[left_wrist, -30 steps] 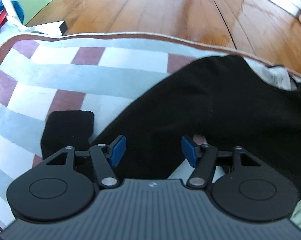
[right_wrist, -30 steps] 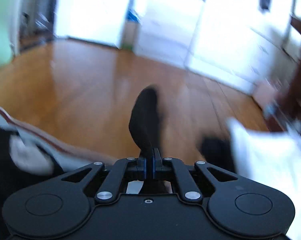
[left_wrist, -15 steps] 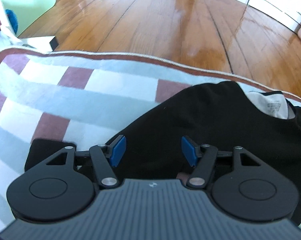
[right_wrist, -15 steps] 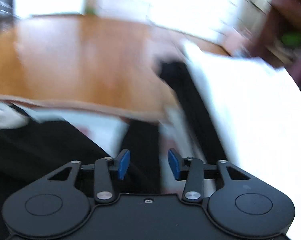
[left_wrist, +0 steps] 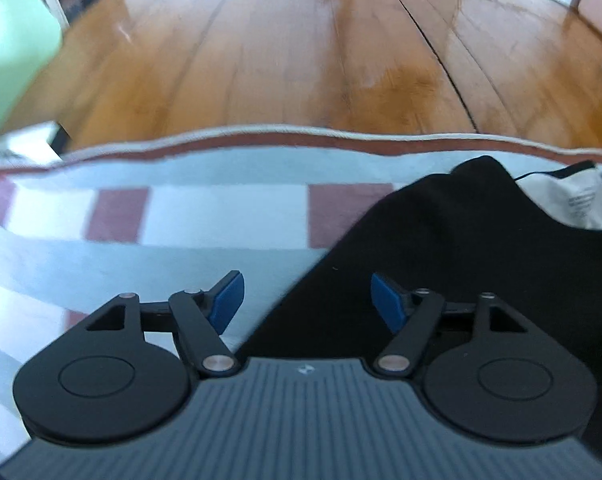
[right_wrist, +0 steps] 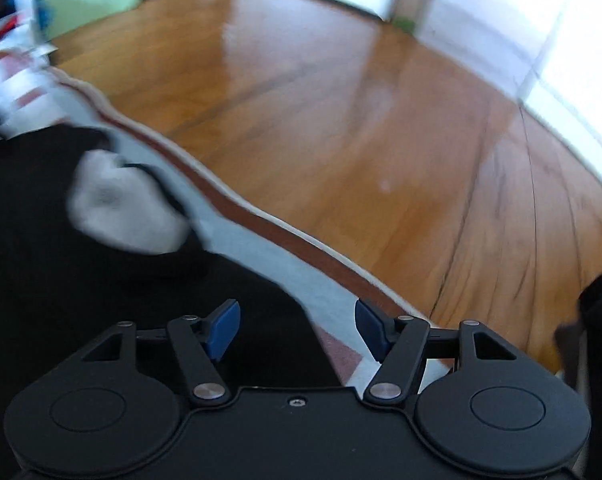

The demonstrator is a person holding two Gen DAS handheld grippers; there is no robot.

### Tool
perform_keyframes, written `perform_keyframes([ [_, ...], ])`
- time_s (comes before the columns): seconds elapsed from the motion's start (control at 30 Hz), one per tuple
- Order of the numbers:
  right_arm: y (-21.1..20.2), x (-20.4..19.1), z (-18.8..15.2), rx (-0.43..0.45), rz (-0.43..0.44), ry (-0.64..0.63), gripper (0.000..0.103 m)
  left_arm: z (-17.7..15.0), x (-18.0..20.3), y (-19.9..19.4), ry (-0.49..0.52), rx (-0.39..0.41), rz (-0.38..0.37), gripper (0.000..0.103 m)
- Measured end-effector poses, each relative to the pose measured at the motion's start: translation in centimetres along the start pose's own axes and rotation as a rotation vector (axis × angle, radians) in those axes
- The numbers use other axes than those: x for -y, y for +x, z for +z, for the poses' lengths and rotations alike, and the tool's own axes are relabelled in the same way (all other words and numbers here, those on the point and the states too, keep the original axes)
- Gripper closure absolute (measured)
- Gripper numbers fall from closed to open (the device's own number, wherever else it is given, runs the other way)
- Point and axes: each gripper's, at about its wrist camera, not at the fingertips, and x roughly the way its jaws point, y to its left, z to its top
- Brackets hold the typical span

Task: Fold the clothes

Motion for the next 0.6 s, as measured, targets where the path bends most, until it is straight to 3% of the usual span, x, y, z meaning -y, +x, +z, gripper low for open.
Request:
perform_keyframes([
  [0.07, 2.1, 1.9, 0.2, -0.049, 0.043, 0.148, 0.033, -0.3, -0.4, 0.6, -0.049, -0.016, -0.028, 0.033],
  [0.13, 3.1, 3.3, -0.2, -0.088, 0.160, 0.290, 0.033, -0.9, -1.0, 0.6, -0.097, 0.005, -0.144, 0.033],
  [0.23, 2.7, 3.1, -1.3, -0.066, 0.294, 0.371, 0.033, -1.7, -1.2, 0.4, -0.129, 0.024, -0.247, 0.033],
  [0.3, 1.9, 2.0, -1.8, -0.024, 0.249, 0.315, 0.043, -1.8, -0.9, 0.7, -0.112, 0.019, -0.200, 0.033],
  [0.37, 0.9, 0.9, -2.3, 0.045, 0.178, 0.221, 0.088, -1.8, -0.7, 0.9, -0.094, 0.018, -0.129, 0.033],
  [0.47, -0.9, 0.7, -2.6, 0.124, 0.067, 0.159, 0.096, -1.5, -0.6, 1.4, -0.069, 0.027, 0.007, 0.033],
  [0.53, -2.5, 0.9, -2.7, 0.168, -0.021, 0.133, 0.096, -1.4, -0.5, 1.5, -0.046, 0.034, 0.035, 0.032],
  [0.6, -3.4, 1.1, -2.7, 0.197, -0.047, 0.118, 0.096, -1.5, -0.3, 1.2, -0.036, 0.042, 0.004, 0.032],
])
